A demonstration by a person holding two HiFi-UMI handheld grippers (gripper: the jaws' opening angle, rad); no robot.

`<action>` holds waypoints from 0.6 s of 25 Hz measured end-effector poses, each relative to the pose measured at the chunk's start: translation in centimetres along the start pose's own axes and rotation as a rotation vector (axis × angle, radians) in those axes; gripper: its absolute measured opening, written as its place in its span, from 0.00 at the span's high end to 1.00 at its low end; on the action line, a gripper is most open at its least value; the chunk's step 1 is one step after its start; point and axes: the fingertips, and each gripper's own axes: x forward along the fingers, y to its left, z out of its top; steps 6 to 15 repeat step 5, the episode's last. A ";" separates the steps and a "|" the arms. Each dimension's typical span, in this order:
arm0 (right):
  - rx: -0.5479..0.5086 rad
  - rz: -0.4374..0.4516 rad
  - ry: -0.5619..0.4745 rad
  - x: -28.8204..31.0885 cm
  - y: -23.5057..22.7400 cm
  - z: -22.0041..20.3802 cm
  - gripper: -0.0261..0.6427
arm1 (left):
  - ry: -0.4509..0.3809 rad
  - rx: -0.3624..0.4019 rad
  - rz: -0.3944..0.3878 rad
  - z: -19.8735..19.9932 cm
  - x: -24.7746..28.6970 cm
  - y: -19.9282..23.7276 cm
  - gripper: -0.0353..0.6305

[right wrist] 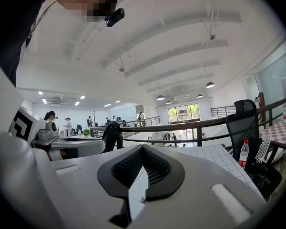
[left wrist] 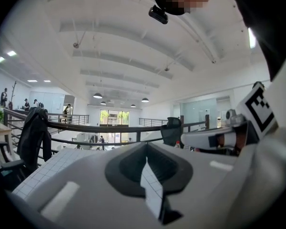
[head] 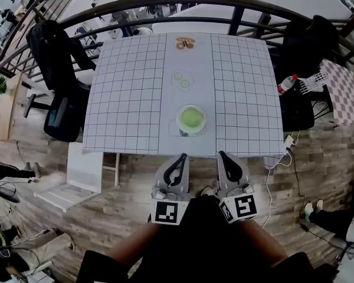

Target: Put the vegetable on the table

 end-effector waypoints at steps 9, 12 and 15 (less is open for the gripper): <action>0.049 0.009 0.012 1.5 0.7 -0.2 0.97 | 0.002 -0.010 -0.005 -0.2 0.7 1.6 0.93; 0.049 0.009 0.012 1.5 0.7 -0.2 0.97 | 0.002 -0.010 -0.005 -0.2 0.7 1.6 0.93; 0.049 0.009 0.012 1.5 0.7 -0.2 0.97 | 0.002 -0.010 -0.005 -0.2 0.7 1.6 0.93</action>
